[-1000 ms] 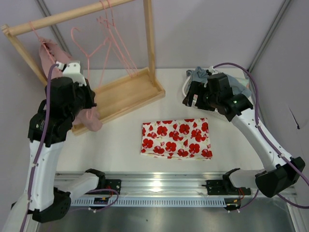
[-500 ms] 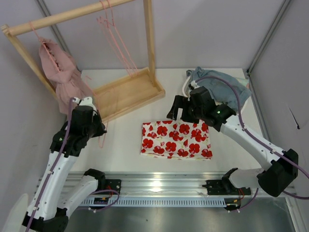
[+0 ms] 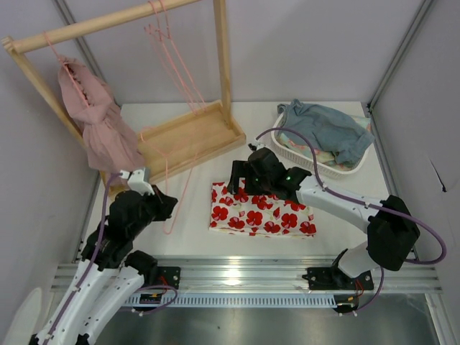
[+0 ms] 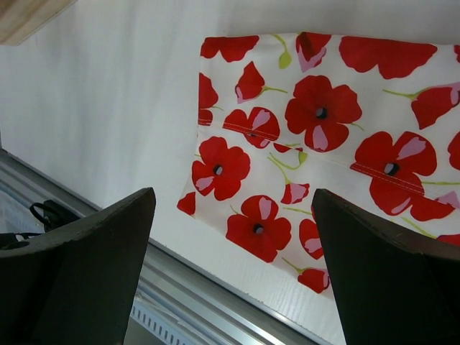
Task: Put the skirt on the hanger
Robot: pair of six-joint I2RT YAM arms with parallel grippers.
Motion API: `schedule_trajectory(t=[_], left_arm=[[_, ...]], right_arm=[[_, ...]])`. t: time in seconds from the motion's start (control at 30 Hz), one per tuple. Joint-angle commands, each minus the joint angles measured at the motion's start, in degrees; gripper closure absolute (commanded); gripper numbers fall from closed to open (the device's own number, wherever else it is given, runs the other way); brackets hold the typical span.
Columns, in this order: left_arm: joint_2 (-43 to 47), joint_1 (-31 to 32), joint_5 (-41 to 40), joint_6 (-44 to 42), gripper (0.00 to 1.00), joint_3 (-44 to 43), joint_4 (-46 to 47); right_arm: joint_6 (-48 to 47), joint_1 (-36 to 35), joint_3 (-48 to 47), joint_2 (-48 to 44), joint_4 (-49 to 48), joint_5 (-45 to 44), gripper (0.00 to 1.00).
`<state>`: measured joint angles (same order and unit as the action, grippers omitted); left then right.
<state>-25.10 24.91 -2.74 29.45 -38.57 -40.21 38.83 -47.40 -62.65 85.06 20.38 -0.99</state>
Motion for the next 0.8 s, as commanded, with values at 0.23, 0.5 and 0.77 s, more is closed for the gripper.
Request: schedule_trajectory(t=[0.23,0.5,0.77], left_arm=[[3.6,11.8,-8.8,12.5,1.0,10.4,8.4],[5.7,18.2,-17.3,13.7,1.0,15.2,9.6],[5.0,19.2,-19.1,16.1,1.0,16.2,7.7]], right_arm=[[3.8,-8.8,-2.1,4.2,-3.2,-13.8,0.03],[5.6,-11.0,-0.2,9.1,-7.4,-10.2,0.08],[5.8,-13.3,-8.5,18.4,-2.9,-13.4,0.09]])
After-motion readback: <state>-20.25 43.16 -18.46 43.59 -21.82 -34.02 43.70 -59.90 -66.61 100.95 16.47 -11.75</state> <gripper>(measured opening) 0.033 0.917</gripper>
